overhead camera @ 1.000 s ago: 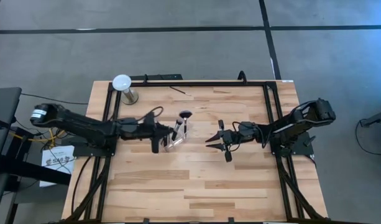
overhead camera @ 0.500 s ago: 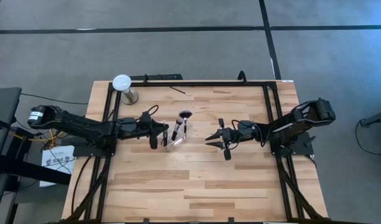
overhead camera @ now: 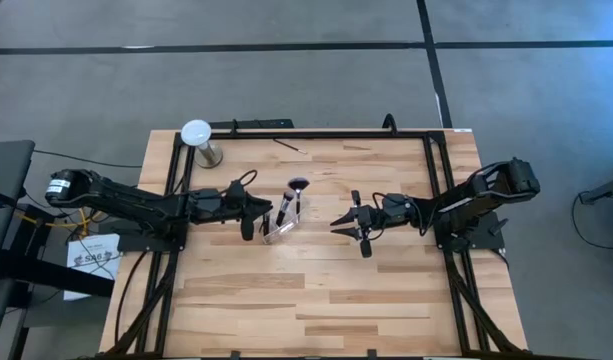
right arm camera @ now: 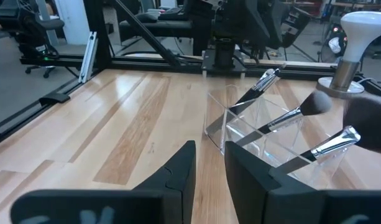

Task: Put items in baskets/containers
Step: Put the liner brush into the left section of the transparent organizer

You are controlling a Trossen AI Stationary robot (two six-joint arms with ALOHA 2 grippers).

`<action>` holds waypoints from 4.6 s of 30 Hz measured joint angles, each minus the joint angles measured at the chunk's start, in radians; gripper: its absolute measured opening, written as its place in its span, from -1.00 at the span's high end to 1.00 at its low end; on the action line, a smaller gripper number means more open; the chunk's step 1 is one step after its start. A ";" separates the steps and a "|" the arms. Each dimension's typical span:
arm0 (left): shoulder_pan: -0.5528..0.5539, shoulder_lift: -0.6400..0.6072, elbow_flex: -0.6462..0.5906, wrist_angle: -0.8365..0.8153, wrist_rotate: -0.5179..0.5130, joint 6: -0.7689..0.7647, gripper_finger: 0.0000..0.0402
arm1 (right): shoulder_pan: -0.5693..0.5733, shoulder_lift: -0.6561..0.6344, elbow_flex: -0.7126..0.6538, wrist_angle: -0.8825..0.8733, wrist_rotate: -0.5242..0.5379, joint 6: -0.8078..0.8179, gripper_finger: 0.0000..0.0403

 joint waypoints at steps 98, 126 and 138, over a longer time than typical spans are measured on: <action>0.732 0.674 1.153 -0.885 0.321 0.685 0.70 | -0.116 0.000 0.019 -0.082 -0.154 0.053 0.63; 0.849 0.994 1.316 -1.100 0.554 0.963 0.63 | -0.058 0.000 0.019 -0.064 -0.112 0.168 0.63; 0.796 1.087 1.315 -1.066 0.582 0.979 0.63 | 0.087 0.000 0.019 -0.064 0.090 0.184 0.63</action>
